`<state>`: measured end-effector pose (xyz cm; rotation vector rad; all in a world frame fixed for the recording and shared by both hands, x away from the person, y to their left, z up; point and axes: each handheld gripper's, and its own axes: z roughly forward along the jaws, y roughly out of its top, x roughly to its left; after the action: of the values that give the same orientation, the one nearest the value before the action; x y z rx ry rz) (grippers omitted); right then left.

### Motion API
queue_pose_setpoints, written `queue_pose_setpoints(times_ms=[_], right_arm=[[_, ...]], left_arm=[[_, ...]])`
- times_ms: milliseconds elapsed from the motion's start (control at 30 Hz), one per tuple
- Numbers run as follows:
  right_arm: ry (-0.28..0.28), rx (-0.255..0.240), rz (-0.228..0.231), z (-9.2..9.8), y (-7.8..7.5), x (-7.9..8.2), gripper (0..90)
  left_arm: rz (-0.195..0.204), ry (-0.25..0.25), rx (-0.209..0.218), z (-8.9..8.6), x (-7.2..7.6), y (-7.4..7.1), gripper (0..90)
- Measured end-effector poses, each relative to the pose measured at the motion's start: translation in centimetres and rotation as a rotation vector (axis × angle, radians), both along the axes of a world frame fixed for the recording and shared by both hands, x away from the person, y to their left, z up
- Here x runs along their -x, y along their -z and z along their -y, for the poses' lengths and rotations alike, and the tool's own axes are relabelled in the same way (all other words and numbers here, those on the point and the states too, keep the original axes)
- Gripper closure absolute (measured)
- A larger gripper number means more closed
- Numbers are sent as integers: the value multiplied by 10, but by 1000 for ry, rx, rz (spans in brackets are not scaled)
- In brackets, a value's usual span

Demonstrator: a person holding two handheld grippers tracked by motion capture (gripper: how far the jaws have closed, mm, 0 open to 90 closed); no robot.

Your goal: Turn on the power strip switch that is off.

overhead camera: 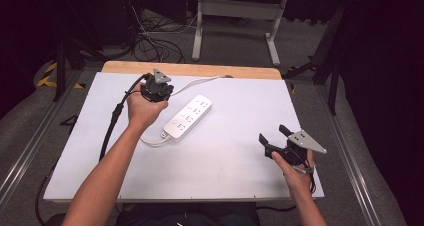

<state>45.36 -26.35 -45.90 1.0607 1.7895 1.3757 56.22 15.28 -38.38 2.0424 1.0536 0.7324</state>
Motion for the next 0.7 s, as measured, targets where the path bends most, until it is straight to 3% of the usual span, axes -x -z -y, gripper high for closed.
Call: queue_pose_setpoints(times_ms=[300, 567, 700], right_arm=[[4, 5, -7, 1, 0, -1, 166], [-3, 8, -16, 1, 1, 0, 169], [-3, 1, -15, 1, 0, 1, 169]], left_arm=[[-66, 45, -41, 23, -14, 18, 900], [-102, 67, -53, 29, -24, 22, 900], [-141, 70, -72, 39, -30, 30, 900]])
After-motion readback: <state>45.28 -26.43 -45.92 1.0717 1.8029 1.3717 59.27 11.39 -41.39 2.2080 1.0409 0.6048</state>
